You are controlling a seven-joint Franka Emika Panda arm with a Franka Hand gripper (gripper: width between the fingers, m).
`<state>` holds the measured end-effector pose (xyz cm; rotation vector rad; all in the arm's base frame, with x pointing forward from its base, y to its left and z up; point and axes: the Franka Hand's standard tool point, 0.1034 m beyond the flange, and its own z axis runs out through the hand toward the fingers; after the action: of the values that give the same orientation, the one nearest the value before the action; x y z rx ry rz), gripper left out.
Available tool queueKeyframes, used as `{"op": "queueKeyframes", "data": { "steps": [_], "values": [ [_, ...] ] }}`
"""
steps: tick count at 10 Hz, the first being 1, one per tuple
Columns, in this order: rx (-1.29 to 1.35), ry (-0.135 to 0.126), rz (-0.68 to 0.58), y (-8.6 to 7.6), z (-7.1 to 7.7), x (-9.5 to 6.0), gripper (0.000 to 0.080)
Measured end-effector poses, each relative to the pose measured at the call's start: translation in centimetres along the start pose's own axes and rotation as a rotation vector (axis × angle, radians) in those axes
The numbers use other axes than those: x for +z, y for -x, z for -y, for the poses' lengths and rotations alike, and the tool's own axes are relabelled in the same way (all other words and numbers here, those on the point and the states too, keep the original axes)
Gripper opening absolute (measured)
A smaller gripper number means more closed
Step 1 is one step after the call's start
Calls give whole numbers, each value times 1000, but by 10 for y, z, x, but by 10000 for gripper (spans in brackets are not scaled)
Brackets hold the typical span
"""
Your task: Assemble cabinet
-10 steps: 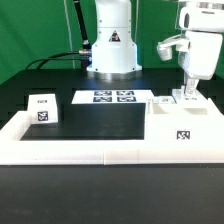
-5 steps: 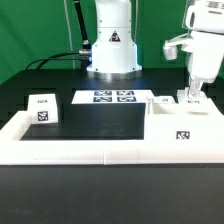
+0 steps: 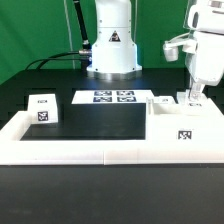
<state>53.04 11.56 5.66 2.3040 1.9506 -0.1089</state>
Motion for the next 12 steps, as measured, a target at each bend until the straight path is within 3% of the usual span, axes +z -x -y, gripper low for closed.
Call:
{"op": "queueKeyframes", "data": {
  "steps": [2,5,7,9,12],
  "values": [
    [0,0,0,0,0,0,71],
    [-19,5,15,-1,-36,0,71],
    [-38,-12,37,-2,-50,2,71],
    [-54,-48,61,-3,-50,2,71],
    [-41,-44,61,-4,-48,2,71]
  ]
}}
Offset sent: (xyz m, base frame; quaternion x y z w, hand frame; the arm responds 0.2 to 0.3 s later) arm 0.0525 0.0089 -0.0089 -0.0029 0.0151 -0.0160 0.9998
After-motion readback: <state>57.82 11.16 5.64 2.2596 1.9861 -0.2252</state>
